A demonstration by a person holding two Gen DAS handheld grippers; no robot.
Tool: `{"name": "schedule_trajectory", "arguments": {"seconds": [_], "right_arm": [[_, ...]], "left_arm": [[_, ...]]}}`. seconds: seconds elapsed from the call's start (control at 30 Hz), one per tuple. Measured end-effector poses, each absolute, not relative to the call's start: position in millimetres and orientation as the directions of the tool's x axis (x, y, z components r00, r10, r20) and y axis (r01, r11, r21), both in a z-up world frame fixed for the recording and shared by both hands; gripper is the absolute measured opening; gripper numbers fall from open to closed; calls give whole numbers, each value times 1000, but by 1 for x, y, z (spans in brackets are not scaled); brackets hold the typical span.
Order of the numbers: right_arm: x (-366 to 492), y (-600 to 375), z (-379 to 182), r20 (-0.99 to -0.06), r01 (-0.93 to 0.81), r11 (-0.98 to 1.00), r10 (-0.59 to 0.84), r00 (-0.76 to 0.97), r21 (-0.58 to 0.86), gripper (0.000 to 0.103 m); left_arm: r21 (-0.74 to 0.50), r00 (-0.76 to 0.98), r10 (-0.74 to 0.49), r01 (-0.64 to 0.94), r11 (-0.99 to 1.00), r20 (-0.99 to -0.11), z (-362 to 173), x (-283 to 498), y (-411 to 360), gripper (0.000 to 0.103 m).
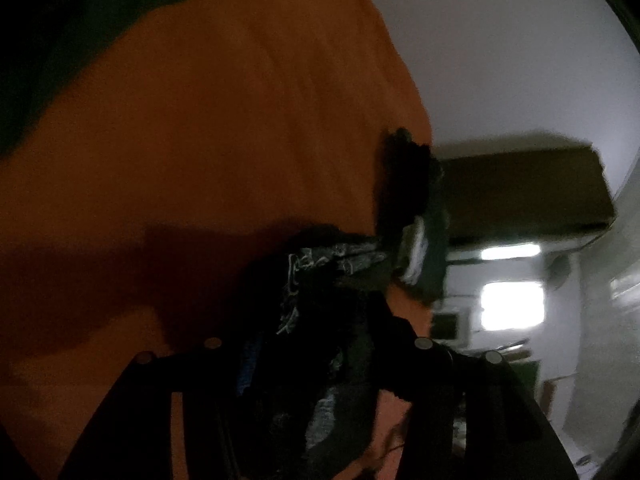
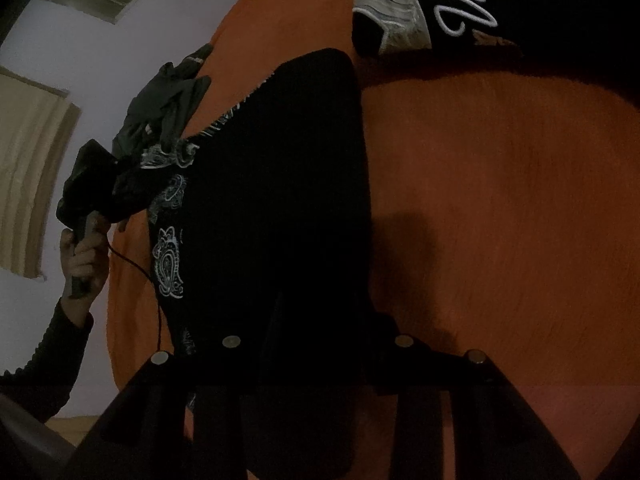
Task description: Fold clothes
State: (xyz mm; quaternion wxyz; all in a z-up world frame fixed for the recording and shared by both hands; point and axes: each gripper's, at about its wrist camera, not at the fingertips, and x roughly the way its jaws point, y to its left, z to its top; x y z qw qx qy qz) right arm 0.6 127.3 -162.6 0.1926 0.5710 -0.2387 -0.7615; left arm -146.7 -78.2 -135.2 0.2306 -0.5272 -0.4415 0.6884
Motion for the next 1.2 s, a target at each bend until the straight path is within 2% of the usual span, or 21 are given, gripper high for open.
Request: {"name": "schedule_trajectory", "arguments": {"seconds": [0.17, 0.37, 0.4, 0.43, 0.5, 0.63, 0.83, 0.93, 1.03, 1.2], "right_arm": [[7, 124, -171, -776, 4, -805, -574, -261, 594, 39], [11, 118, -173, -785, 26, -817, -562, -263, 576, 41], [11, 117, -173, -784, 24, -817, -562, -264, 577, 40], [11, 117, -174, -784, 22, -817, -561, -265, 577, 41], [12, 118, -174, -784, 22, -818, -559, -269, 576, 41], [14, 118, -169, -785, 15, -821, -551, -282, 571, 40], [16, 121, -154, -770, 12, -814, -554, -317, 581, 40], [14, 120, -151, -786, 13, -831, -530, -318, 556, 40], [14, 122, -151, -794, 8, -840, -516, -322, 543, 40], [18, 125, -151, -801, -16, -843, -505, -320, 538, 40]], "left_arm": [[-863, -330, 797, 168, -477, -505, -145, -147, -81, 52], [-761, -270, 721, 80, -643, -638, -141, -155, -45, 51], [-729, -281, 688, 70, -681, -670, -138, -155, -40, 46], [-691, -293, 649, 62, -720, -702, -135, -156, -35, 7], [-617, -317, 572, 57, -785, -756, -127, -155, -26, 7], [-535, -364, 497, 4, -845, -788, -87, -157, -2, 6], [-499, -313, 494, -71, -864, -811, -47, -198, 16, 7], [-467, -184, 470, -63, -882, -863, -53, -222, 22, 7], [-353, -113, 362, -90, -931, -925, -70, -233, 30, 7], [-325, -37, 328, -66, -943, -944, -91, -245, 28, 7]]}}
